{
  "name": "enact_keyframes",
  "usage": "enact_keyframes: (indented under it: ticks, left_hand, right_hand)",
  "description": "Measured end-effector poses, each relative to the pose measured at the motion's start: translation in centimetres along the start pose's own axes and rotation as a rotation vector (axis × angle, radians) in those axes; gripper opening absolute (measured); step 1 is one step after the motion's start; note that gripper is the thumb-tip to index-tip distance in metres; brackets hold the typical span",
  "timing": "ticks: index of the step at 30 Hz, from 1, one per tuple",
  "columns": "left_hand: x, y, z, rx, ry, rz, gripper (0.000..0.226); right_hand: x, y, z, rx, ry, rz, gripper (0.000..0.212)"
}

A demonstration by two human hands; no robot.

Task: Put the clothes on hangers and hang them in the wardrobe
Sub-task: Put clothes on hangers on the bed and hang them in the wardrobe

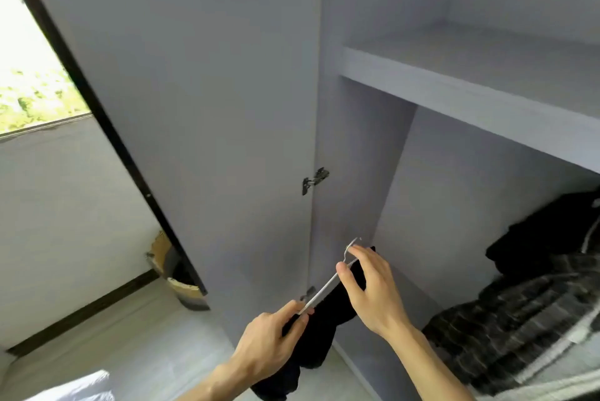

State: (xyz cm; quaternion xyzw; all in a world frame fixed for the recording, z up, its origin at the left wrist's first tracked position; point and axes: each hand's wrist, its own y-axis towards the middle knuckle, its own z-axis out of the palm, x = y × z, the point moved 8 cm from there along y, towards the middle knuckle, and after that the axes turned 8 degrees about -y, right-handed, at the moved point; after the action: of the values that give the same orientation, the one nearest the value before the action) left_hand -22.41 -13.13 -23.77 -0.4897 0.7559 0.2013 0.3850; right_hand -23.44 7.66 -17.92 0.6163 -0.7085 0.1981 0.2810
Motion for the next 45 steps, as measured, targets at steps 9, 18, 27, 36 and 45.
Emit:
enact_keyframes:
  ticks: [9,18,27,36,45]
  left_hand:
    - [14.2,-23.1,-7.0,-0.258,0.245,-0.455,0.039]
    - [17.3,-48.5,-5.7,-0.637,0.005,-0.865,0.049]
    - [9.9,-62.7,0.6,-1.064,-0.125,-1.134,0.019]
    - [5.3,-66.0,2.0,-1.462,-0.412,-1.252,0.018]
    - [3.7,-67.7,0.2,-1.673,-0.531,-1.327,0.024]
  right_hand:
    - [13.5,-9.5,22.3,0.696,-0.164,-0.336,0.032]
    - [26.2,-27.0,31.7,0.925,-0.226,-0.833,0.053]
    - [35.1,-42.7,31.4,1.030,-0.078,-1.321,0.044]
    - [38.2,-50.4,32.3,1.269,-0.028,-1.535,0.048]
    - [40.2,-52.6,32.5,1.321,0.194,-1.738,0.046]
